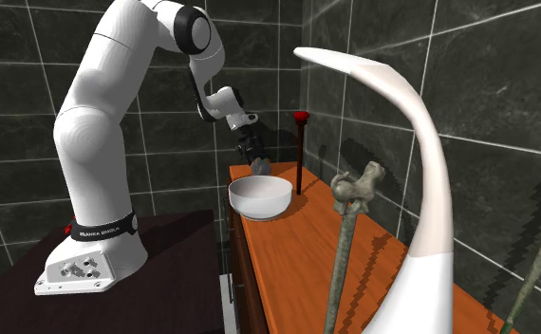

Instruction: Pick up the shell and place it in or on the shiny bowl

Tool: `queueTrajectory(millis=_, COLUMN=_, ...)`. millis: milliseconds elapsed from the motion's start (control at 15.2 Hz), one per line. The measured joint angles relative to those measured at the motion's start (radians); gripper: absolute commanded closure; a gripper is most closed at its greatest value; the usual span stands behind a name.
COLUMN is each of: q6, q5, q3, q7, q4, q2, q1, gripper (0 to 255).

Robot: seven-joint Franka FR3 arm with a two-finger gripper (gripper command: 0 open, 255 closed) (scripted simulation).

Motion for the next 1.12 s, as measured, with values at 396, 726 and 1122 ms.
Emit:
queueTrajectory(millis=396, q6=-0.039, q5=0.041, q3=0.019, q7=-0.043, q4=0.010, q2=-0.050, q1=-0.012, gripper=255)
queueTrajectory(millis=726, q6=-0.074, q5=0.074, q3=0.033, q7=-0.082, q4=0.022, q2=-0.091, q1=-0.022, gripper=255)
queueTrajectory(millis=1122, q6=-0.116, q5=0.108, q3=0.046, q7=-0.123, q4=0.045, q2=-0.130, q1=-0.030, gripper=255)
